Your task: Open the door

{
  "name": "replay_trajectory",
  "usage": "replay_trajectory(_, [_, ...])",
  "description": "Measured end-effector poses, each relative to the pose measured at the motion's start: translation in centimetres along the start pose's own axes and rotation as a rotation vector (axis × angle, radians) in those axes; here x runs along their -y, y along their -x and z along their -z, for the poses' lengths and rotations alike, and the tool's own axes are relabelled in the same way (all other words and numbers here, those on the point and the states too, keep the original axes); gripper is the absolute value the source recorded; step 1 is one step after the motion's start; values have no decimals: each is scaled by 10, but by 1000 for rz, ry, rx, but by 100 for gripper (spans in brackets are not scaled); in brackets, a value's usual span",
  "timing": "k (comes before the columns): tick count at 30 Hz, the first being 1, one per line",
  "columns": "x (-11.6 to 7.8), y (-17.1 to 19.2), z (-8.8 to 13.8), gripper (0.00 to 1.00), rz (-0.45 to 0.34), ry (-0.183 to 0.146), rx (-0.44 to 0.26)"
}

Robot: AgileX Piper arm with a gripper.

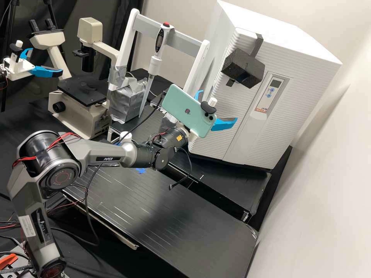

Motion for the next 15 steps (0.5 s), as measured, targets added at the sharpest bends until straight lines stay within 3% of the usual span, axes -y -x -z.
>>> replay_trajectory(15, [1, -2, -7, 0, 1, -5, 19])
